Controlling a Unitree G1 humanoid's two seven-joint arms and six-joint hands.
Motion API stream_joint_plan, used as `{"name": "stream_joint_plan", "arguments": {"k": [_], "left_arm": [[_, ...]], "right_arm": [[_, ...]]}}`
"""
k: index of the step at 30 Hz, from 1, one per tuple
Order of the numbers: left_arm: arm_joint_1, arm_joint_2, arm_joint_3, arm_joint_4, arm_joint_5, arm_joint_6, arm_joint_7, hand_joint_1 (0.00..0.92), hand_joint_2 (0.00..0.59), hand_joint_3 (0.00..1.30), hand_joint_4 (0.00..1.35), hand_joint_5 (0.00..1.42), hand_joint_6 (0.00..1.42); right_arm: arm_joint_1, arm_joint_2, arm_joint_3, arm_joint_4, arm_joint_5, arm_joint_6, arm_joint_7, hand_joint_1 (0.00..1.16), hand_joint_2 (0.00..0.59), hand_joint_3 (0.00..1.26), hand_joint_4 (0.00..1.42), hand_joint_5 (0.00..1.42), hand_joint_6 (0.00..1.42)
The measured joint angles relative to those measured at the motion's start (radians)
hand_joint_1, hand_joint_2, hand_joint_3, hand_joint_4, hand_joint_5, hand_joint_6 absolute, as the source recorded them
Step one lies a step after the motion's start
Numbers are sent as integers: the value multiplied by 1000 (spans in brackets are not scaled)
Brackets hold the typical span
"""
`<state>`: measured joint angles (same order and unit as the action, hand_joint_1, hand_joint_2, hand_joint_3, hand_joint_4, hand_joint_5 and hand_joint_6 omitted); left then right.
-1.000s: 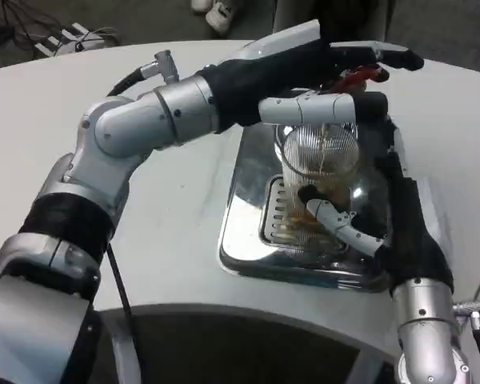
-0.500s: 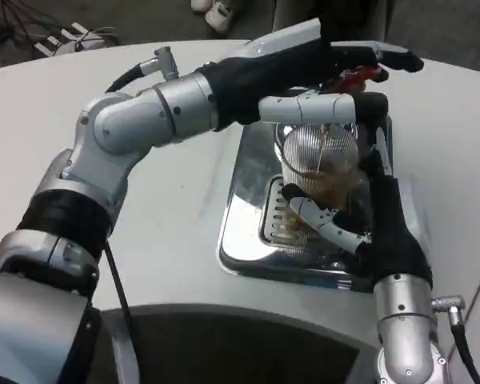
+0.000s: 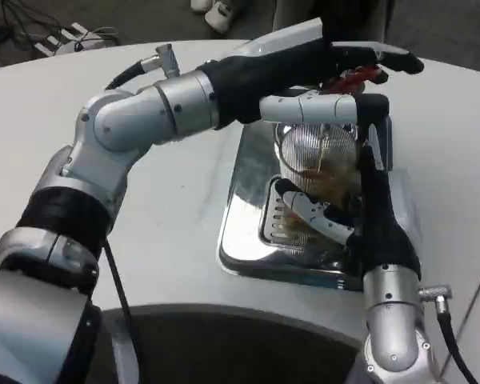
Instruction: Grasp the cup under the faucet to collect the drink, then remove the cup.
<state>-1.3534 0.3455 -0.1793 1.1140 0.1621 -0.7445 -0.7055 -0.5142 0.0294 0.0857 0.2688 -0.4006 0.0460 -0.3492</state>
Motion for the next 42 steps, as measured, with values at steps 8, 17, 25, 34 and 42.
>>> {"name": "stream_joint_plan", "arguments": {"k": [8,17,25,34,42], "left_arm": [[-9,2,-1,7,5,0,0,0,0,197,101,140,180],[-19,3,-7,19,15,-7,1,0,0,203,109,141,180],[-23,4,-11,26,31,-13,15,0,0,208,111,141,180],[-24,6,-20,35,41,-27,33,0,1,209,112,141,189],[-24,6,-23,37,42,-30,46,0,0,219,140,151,194]], "right_arm": [[-29,12,6,41,-2,0,-45,751,186,0,22,123,283],[-66,24,13,95,-2,0,-83,739,193,0,34,126,284],[-97,42,19,142,-4,0,-122,722,199,0,69,146,284],[-113,51,40,174,-15,6,-187,728,212,86,166,225,352],[-136,51,65,235,-29,-2,-263,720,222,171,259,305,417]]}}
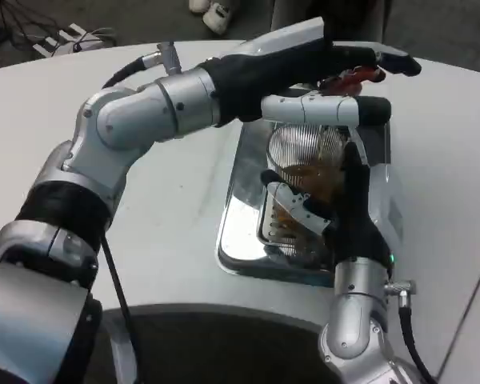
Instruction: Grasp the cup under the faucet to collect the drink, then remove the cup.
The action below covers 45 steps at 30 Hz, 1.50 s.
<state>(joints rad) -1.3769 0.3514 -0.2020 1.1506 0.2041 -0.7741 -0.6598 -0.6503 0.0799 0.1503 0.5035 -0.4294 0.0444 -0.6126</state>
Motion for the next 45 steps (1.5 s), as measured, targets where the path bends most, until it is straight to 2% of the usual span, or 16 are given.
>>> {"name": "stream_joint_plan", "arguments": {"k": [11,25,26,38,45], "left_arm": [[2,3,8,0,-4,-6,0,0,4,219,154,185,218],[86,1,118,-38,-101,-20,0,0,18,287,270,320,312],[93,0,142,-48,-125,-26,0,0,18,297,283,334,326],[128,0,208,-114,-226,-35,-21,0,23,347,355,409,396],[158,0,242,-169,-283,-33,-50,0,23,354,366,422,412]], "right_arm": [[-14,0,12,43,6,-22,-66,746,241,324,421,456,560],[-14,0,16,44,23,-34,-152,774,256,535,642,684,806],[-14,0,17,43,24,-34,-162,774,256,538,650,703,824],[8,2,25,24,25,-37,-180,800,222,660,784,901,1054],[50,14,26,-21,25,-43,-181,794,207,715,846,971,1125]]}}
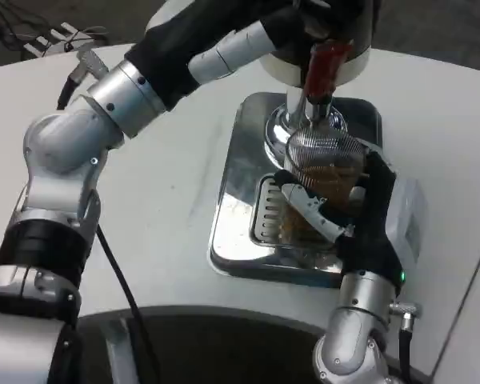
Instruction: Grasp the cup under the faucet to collect the drink, then remove the cup.
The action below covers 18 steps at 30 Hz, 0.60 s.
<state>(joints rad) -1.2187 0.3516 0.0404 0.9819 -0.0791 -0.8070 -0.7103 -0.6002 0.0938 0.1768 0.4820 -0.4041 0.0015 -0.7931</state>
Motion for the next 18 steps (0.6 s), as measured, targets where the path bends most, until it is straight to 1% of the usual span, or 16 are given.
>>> {"name": "stream_joint_plan", "arguments": {"k": [6,10,12,14,17,18], "left_arm": [[53,8,23,-48,-40,11,-21,0,23,356,368,424,419],[87,27,36,-71,-53,26,-25,0,23,360,380,425,433],[98,32,44,-79,-67,32,-25,0,23,361,380,425,435],[130,49,64,-99,-73,45,-23,0,23,362,381,425,436],[163,67,79,-116,-73,61,-16,0,23,369,394,438,452],[184,73,93,-125,-75,68,-6,0,23,369,395,440,456]], "right_arm": [[58,4,1,-75,-3,6,22,799,198,757,873,1024,1177],[121,12,7,-154,-6,20,45,801,197,774,892,1059,1212],[137,14,7,-176,-8,26,54,802,192,784,910,1073,1230],[172,17,7,-221,-25,34,71,802,190,785,926,1083,1233],[195,16,3,-254,-34,43,84,793,186,794,936,1103,1252],[209,15,3,-269,-38,44,91,792,186,794,943,1112,1265]]}}
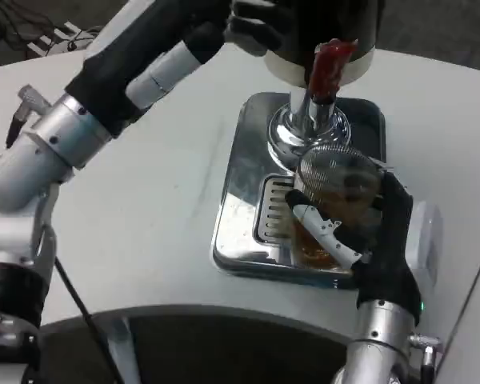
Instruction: Grasp the cup under the faucet to collect the drink, then remove the cup.
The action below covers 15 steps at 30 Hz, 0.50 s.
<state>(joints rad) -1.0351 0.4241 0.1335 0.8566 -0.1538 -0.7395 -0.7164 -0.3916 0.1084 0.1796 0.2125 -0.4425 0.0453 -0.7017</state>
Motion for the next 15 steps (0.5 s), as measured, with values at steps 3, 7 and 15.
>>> {"name": "stream_joint_plan", "arguments": {"k": [3,7,15], "left_arm": [[50,15,31,-19,-16,15,33,0,23,376,403,448,461],[137,41,65,-72,-31,43,88,0,23,380,405,449,463],[344,102,68,-162,29,113,156,0,29,331,326,360,374]], "right_arm": [[28,-11,-6,-34,-6,5,13,790,185,804,948,1128,1275],[82,-27,-8,-103,-7,16,43,789,185,815,959,1143,1292],[185,-46,-10,-241,-18,51,112,789,185,834,987,1180,1327]]}}
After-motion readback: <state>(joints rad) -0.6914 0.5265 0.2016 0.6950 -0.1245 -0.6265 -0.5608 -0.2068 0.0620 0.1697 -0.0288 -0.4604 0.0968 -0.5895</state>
